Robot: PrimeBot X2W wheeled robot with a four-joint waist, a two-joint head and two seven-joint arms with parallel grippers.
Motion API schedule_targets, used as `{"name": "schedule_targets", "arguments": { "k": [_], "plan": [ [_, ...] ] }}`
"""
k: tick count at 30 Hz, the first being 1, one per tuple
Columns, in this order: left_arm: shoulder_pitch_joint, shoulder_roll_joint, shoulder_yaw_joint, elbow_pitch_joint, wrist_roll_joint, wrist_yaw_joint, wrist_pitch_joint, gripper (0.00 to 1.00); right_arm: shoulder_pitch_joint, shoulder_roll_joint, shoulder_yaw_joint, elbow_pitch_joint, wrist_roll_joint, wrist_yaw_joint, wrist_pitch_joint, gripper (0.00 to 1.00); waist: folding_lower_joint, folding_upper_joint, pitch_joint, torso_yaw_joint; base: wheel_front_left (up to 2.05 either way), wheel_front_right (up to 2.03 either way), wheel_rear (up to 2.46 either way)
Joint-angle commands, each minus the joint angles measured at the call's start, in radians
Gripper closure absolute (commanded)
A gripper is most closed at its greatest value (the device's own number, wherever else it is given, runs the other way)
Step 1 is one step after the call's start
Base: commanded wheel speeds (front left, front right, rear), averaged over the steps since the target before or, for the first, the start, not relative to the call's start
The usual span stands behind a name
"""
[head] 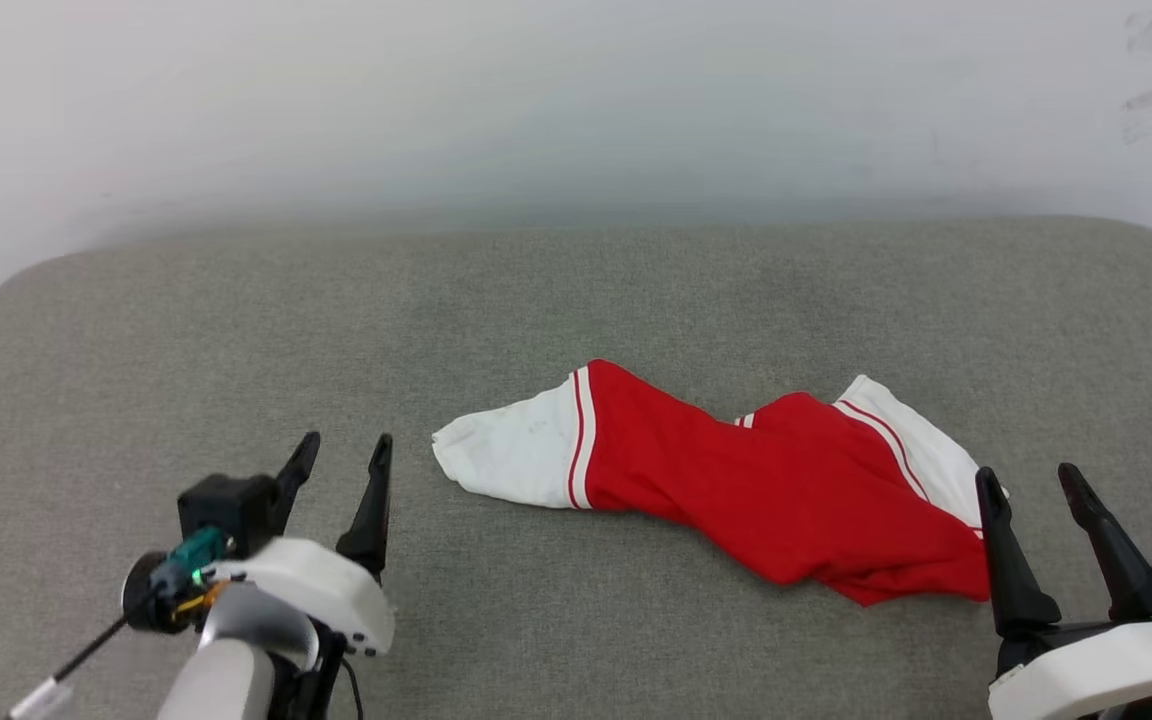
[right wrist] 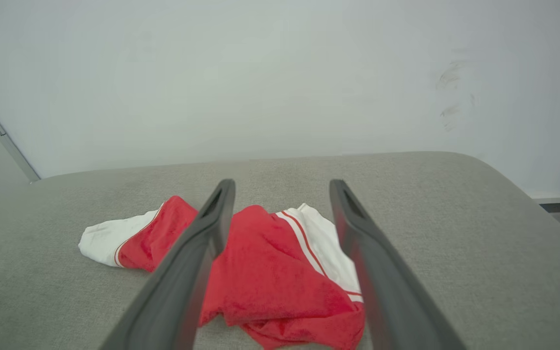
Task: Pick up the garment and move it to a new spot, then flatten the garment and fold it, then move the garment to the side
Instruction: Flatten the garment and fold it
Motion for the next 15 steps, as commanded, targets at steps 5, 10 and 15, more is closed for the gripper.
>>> {"name": "schedule_targets", "arguments": {
  "k": [5,10,15],
  "plan": [
    [-0.169,0.049,-0.036,0.029,-0.043,-0.032,0.152,0.00,-0.038,0.000,0.011,-0.014,0.006,-0.001,-0.005,0.00,0.0001,0.0000,0.080,-0.040,0.00,0.00,0.00],
    [-0.313,0.117,-0.112,0.084,-0.096,-0.047,0.352,0.00,-0.080,0.000,0.002,-0.010,0.023,-0.001,-0.026,0.00,0.0001,0.0000,0.163,-0.081,0.00,0.00,0.00],
    [-0.403,0.203,-0.199,0.117,-0.201,-0.049,0.560,0.00,-0.111,0.000,0.002,0.016,0.044,-0.001,-0.052,0.00,0.0001,0.0000,0.242,-0.122,0.00,0.00,0.00]
  ]
}}
